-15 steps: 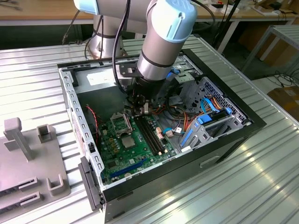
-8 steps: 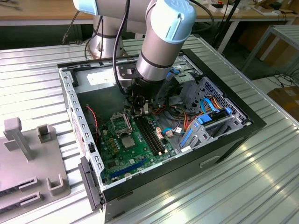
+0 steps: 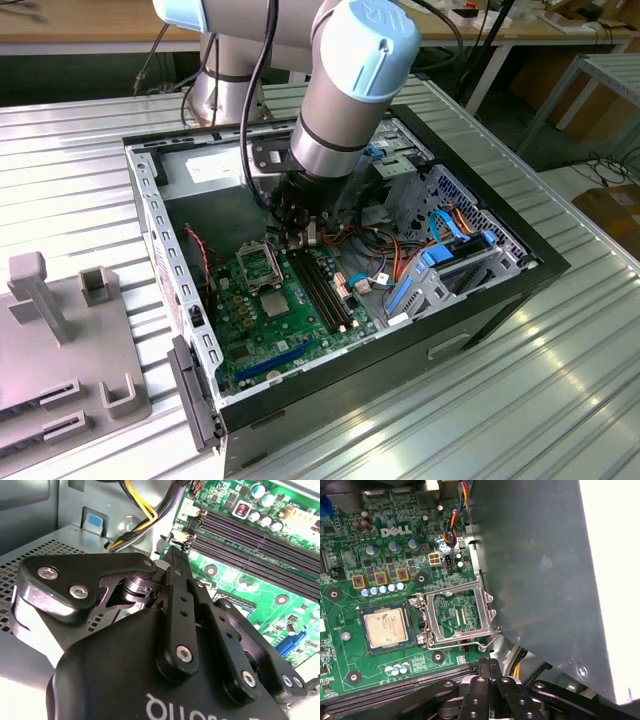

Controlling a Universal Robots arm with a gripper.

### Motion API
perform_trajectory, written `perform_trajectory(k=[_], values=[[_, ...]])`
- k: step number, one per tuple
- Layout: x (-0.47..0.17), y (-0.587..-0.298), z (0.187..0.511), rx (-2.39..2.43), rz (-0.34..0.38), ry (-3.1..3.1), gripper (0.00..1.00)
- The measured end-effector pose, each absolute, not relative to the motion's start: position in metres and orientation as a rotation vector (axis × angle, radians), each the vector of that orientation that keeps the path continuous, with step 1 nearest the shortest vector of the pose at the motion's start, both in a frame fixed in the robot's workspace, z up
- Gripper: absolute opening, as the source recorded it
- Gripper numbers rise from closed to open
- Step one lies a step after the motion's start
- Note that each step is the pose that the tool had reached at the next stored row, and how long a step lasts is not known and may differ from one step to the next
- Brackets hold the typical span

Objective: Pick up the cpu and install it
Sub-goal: 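Close the cpu cover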

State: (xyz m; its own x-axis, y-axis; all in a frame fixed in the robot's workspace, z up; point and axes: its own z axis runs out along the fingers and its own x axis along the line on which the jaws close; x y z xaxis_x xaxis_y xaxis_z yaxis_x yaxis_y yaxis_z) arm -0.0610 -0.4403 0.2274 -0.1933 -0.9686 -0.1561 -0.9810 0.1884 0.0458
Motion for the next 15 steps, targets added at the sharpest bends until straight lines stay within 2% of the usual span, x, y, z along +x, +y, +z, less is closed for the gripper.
perform_trajectory(k=[3, 6, 15], values=[[-0.0624, -0.4414, 0.2259, -1.929, 0.219, 2.343, 0.11], [-0.0627, -0.4423, 0.2254, -1.909, 0.264, 2.317, 0.11], [-0.063, -0.4463, 0.2182, -1.891, 0.305, 2.295, 0.11]])
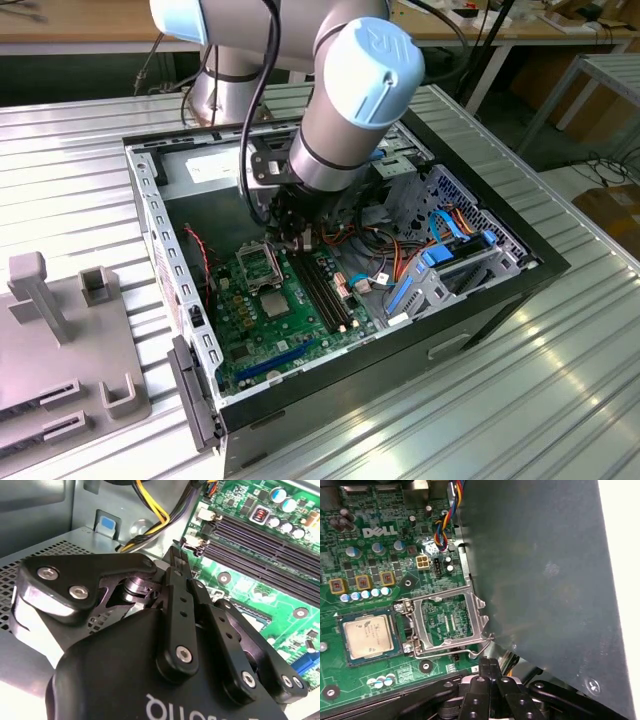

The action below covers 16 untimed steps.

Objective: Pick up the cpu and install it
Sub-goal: 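Close the cpu cover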

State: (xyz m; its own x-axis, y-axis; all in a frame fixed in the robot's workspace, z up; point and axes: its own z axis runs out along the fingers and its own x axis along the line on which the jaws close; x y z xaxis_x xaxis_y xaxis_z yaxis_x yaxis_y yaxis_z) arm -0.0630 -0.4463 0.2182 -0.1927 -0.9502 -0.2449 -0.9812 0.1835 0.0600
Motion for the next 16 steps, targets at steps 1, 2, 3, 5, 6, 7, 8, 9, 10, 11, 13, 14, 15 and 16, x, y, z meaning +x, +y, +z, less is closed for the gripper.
perform_trajectory(k=[1, 2, 3, 5, 6, 7, 8, 9, 10, 11, 13, 14, 15, 16], values=[[-0.0631, -0.4466, 0.2173, -1.888, 0.311, 2.292, 0.11], [-0.0631, -0.4468, 0.2166, -1.887, 0.314, 2.29, 0.11], [-0.0631, -0.4471, 0.2154, -1.886, 0.316, 2.289, 0.11], [-0.0631, -0.4477, 0.2133, -1.885, 0.319, 2.287, 0.11], [-0.0631, -0.4479, 0.2126, -1.884, 0.321, 2.286, 0.11], [-0.0631, -0.448, 0.2119, -1.883, 0.324, 2.285, 0.11], [-0.0631, -0.448, 0.2113, -1.882, 0.326, 2.284, 0.11], [-0.0631, -0.4482, 0.2107, -1.881, 0.328, 2.283, 0.11], [-0.0631, -0.4483, 0.2102, -1.88, 0.33, 2.282, 0.11], [-0.0631, -0.4483, 0.2095, -1.879, 0.333, 2.28, 0.11], [-0.0631, -0.4484, 0.2082, -1.878, 0.336, 2.278, 0.11], [-0.0631, -0.4485, 0.2079, -1.878, 0.336, 2.278, 0.11], [-0.0632, -0.4485, 0.2076, -1.878, 0.336, 2.278, 0.11], [-0.0636, -0.4485, 0.2074, -1.878, 0.336, 2.278, 0.11]])
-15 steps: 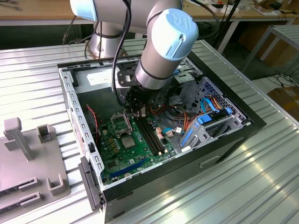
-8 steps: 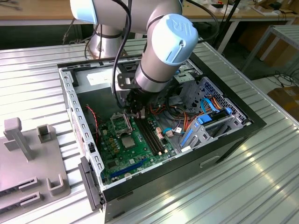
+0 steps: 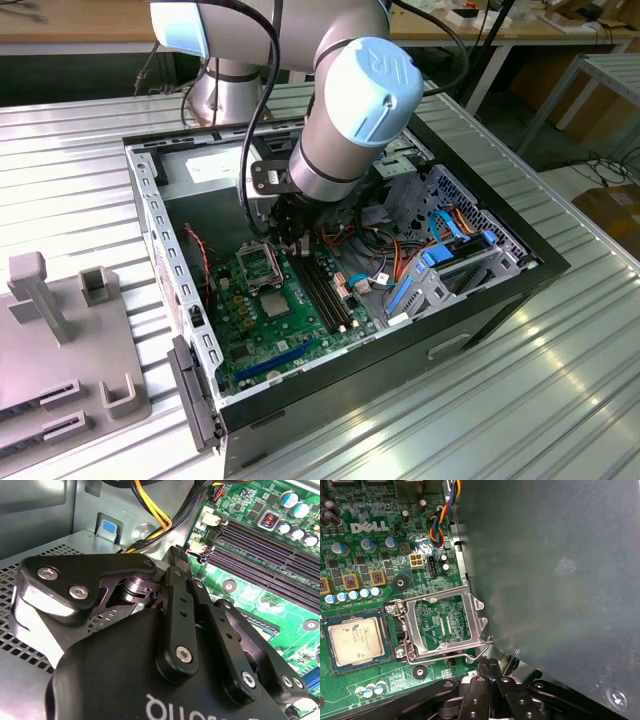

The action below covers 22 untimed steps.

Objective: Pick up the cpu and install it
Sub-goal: 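Close the cpu cover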

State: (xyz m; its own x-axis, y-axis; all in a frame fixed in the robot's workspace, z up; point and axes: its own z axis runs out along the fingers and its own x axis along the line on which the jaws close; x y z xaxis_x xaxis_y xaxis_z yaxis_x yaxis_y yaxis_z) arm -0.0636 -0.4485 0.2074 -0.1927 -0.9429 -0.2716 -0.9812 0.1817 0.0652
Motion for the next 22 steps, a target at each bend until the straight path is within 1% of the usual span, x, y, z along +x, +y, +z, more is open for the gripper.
perform_trajectory(k=[22], values=[[-0.064, -0.4485, 0.2065, -1.88, 0.337, 2.276, 0.11]])
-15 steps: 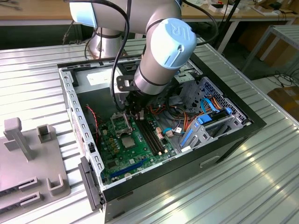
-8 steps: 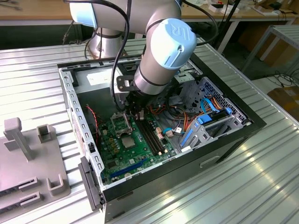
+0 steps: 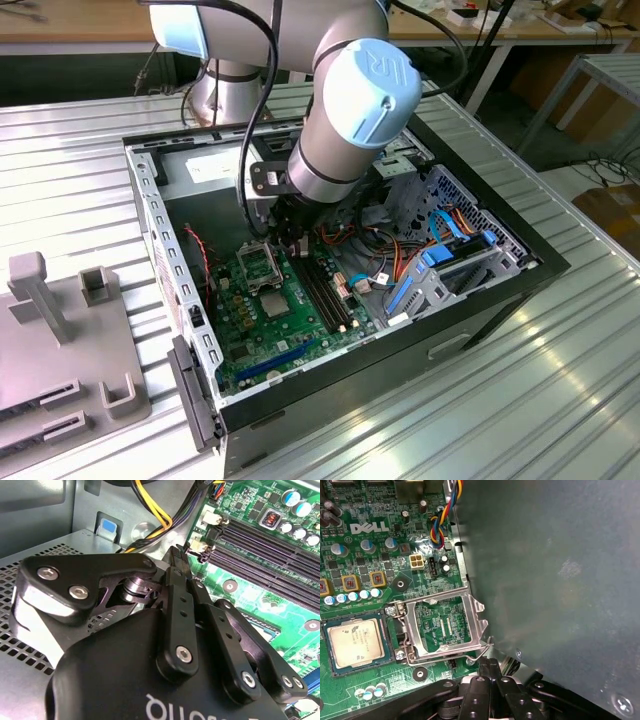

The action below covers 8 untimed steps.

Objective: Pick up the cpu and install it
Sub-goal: 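Close the cpu cover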

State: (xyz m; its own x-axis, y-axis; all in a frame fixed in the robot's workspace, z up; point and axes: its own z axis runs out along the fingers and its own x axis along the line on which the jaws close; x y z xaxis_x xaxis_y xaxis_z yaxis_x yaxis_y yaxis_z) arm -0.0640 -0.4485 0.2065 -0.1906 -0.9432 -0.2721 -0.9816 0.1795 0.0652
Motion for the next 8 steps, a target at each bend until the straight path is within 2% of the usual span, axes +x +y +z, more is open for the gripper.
perform_trajectory(k=[8], values=[[-0.0626, -0.448, 0.2064, -1.881, 0.337, 2.275, 0.11]])
